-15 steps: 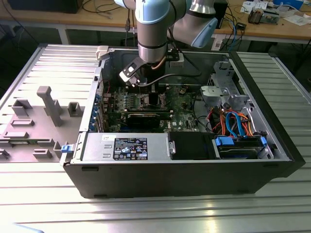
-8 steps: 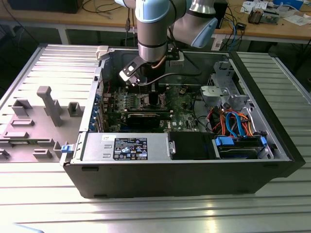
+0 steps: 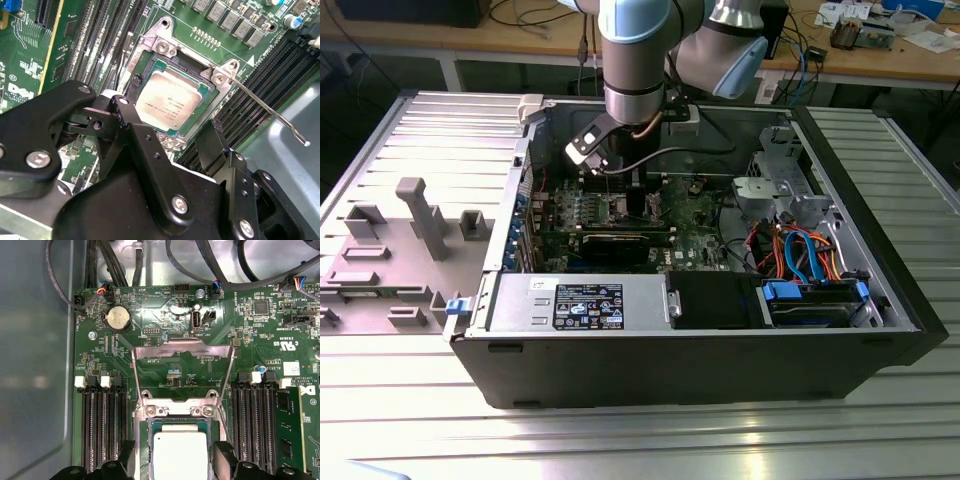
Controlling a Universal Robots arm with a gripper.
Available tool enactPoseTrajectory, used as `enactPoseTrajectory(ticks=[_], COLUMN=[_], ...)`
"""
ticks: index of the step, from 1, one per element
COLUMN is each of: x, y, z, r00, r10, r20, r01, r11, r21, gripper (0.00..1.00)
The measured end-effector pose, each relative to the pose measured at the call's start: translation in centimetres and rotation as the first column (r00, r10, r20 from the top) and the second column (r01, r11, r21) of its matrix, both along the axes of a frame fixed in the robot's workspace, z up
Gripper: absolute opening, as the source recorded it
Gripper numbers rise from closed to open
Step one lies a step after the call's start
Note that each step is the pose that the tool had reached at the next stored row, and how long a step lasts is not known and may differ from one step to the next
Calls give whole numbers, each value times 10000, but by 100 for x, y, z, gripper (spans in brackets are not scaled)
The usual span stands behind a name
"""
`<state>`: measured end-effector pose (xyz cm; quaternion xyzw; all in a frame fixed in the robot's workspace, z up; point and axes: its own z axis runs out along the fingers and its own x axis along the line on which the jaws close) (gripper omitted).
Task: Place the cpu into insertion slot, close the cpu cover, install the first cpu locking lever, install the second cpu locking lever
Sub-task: 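Place the cpu into insertion slot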
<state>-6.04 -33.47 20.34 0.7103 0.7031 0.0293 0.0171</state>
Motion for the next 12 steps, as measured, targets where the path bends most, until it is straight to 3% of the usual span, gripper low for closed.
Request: enactPoseTrajectory(ticks=[8,12], x=[0,0], y=[0,0], z=[15,53], r00=[10000,10000], r10=[0,0], r20=[0,-2], r01=[0,0], r11=[10000,10000], r21=[1,-1], gripper=[71,71])
